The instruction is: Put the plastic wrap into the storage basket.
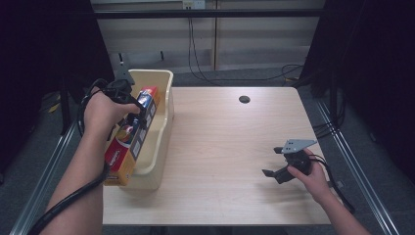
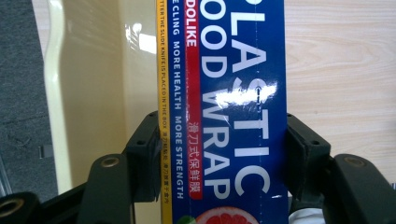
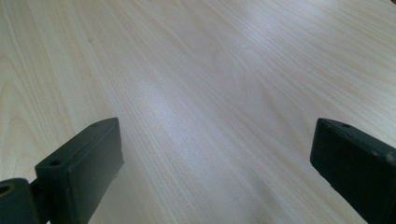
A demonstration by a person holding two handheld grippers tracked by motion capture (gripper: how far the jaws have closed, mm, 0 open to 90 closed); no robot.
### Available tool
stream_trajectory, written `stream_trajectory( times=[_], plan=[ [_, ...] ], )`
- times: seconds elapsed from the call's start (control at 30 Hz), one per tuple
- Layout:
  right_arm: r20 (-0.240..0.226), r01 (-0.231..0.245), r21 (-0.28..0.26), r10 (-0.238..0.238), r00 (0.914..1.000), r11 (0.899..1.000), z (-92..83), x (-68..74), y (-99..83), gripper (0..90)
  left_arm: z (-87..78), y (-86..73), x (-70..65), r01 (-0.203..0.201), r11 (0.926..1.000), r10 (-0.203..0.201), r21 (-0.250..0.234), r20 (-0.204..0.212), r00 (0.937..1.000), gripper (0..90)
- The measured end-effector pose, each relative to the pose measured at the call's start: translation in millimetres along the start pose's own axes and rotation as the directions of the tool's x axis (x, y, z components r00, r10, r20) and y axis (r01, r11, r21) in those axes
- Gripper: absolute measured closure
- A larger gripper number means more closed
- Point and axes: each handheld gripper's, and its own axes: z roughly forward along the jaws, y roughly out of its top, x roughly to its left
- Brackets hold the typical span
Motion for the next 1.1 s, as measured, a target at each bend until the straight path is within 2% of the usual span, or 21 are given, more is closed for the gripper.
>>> stream_trajectory(
  times=[0.2, 0.23, 0.53, 0.63, 0.73, 0.8, 0.9, 1.1],
  plan=[
    [-0.002, 0.002, 0.002, -0.002, 1.0, 1.0, 0.2, 0.5, -0.1, 2.1, 6.2, 0.6, -0.7, 0.016, 0.9999, -0.016, 0.002, 0.004, 0.9999, 40.8],
    [0.002, 0.0, 0.001, 0.0, 1.0, 1.0, -0.3, 0.4, -0.1, 2.0, 6.7, 0.6, 0.0, 0.006, 1.0, -0.006, 0.005, 0.005, 1.0, 40.8],
    [0.005, 0.001, 0.004, -0.001, 1.0, 1.0, -0.6, 0.5, -0.2, 2.1, 19.2, 0.8, 1.7, 0.015, 0.9996, -0.015, 0.023, 0.012, 0.9998, 40.7],
    [0.005, 0.0, 0.003, 0.0, 1.0, 1.0, -0.7, 0.5, -0.3, 2.1, 23.8, 1.6, 1.7, 0.006, 0.9997, -0.006, 0.026, 0.013, 0.9999, 40.7],
    [0.003, 0.003, 0.006, -0.003, 1.0, 1.0, 0.3, 0.7, -0.4, 2.1, 29.3, 2.7, 1.1, 0.021, 0.9991, -0.022, 0.036, 0.022, 0.9995, 40.6],
    [0.005, 0.005, 0.006, -0.005, 1.0, 1.0, 0.2, 0.8, -0.4, 2.1, 32.2, 3.4, 0.9, 0.019, 0.9988, -0.019, 0.045, 0.013, 0.9997, 40.6],
    [0.006, 0.003, 0.005, -0.003, 1.0, 1.0, -0.3, 0.6, -0.4, 2.1, 35.3, 4.2, 1.0, 0.024, 0.9986, -0.026, 0.047, 0.028, 0.9993, 40.6],
    [0.001, 0.006, 0.003, -0.006, 1.0, 1.0, -0.2, 0.6, -0.3, 2.1, 43.1, 5.3, 0.9, 0.031, 0.998, -0.033, 0.056, 0.03, 0.999, 40.6]
  ],
)
